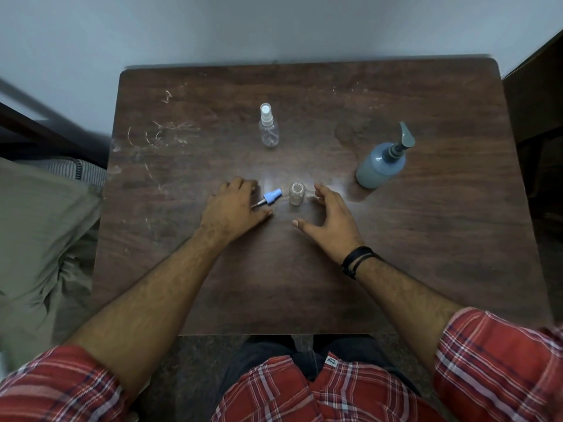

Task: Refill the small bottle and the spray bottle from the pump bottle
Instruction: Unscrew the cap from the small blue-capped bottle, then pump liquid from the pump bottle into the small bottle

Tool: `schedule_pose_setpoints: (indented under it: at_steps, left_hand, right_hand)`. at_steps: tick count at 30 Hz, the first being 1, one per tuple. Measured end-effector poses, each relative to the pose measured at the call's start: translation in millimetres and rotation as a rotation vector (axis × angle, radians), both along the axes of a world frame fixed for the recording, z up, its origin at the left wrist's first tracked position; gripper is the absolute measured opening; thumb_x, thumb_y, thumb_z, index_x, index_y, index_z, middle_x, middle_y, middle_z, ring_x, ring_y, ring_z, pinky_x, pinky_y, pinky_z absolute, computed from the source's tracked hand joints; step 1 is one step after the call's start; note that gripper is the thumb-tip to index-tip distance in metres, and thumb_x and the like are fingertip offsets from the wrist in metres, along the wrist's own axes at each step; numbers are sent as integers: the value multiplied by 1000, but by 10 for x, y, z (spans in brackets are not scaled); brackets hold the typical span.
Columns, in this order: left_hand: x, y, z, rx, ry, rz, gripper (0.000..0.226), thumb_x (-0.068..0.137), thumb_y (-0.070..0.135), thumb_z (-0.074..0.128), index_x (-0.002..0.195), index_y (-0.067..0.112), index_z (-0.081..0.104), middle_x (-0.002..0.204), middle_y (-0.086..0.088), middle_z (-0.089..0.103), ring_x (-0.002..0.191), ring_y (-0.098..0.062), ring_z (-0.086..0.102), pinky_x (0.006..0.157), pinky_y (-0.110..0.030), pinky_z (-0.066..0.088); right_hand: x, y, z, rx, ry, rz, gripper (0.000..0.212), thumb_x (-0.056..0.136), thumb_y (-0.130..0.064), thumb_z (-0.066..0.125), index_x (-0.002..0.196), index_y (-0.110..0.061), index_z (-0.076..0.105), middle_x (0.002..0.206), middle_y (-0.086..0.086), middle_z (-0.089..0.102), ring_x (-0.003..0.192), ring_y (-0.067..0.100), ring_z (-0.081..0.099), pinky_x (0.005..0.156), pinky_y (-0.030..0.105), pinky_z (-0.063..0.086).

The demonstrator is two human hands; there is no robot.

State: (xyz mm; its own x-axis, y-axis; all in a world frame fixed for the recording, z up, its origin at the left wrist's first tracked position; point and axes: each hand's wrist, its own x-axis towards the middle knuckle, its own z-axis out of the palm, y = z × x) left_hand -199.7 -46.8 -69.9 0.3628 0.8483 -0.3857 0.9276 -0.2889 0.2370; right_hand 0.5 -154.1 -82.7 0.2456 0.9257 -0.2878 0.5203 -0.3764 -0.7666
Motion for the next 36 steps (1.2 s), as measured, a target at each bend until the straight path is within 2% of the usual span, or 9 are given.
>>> schedule_pose_setpoints:
  at_steps: [9,13,16,19,24,26,30,33,36]
  left_hand:
    - [120,-53,-69,22,-54,-25,39,88,52,63,119,27,62,116,1,61,113,-25,54,91,-47,49]
    - [189,-14,-57,13,-71,17,35,89,51,62,114,26,64,109,2,65,107,-25,57,89,-45,50]
    - [261,19,-42,12,-98,28,36,88,52,63,112,25,65,106,1,66,103,-26,59,87,-46,51]
    - [290,28,-32,-7,-92,13,40,87,54,63,116,26,64,111,1,64,108,-25,58,90,-48,51]
    - [197,27,-9,-48,-78,-21,64,83,60,66,134,23,54,129,-1,58,118,-27,53,98,-48,48]
    - [103,26,14,-27,-113,1,71,81,65,63,136,22,53,129,-1,58,118,-27,55,98,-47,48]
    - [-34,159,155,144,-273,41,67,82,66,48,126,17,61,114,-3,65,101,-27,64,90,-40,52]
    - [108,347,398,276,-362,-11,44,90,49,57,115,14,67,104,-5,65,91,-26,64,85,-34,48]
    - [508,444,714,327,-466,-136,30,94,38,61,111,14,69,104,-3,66,90,-20,64,83,-29,47]
  right_hand:
    - [-44,114,-4,20,-15,4,82,79,-42,79,148,-22,38,141,-3,47,125,10,50,109,39,43]
    - [-45,112,-28,14,-12,4,82,79,-42,79,147,-21,39,140,-3,48,125,11,50,109,40,43]
    - [-42,103,-33,5,-7,5,83,79,-43,79,148,-22,38,140,-3,48,126,11,50,109,40,43]
    - [-31,95,-11,-3,-3,12,82,80,-42,79,148,-23,37,140,-3,48,126,10,49,109,38,43]
    - [21,38,48,13,26,6,79,82,-37,78,149,-24,37,142,-4,46,127,8,48,110,34,42]
    - [68,-31,82,19,58,-8,73,86,-31,75,149,-23,38,142,-5,45,128,7,47,111,34,41]
    - [255,-273,141,98,130,-144,57,89,-17,70,141,-24,47,135,-7,50,122,3,50,106,29,44]
    - [457,-425,225,197,98,-334,44,87,-10,72,126,-22,54,125,1,55,112,8,54,94,22,48]
    - [704,-428,281,250,63,-524,52,81,-15,79,122,-24,49,127,6,49,110,12,50,90,22,47]
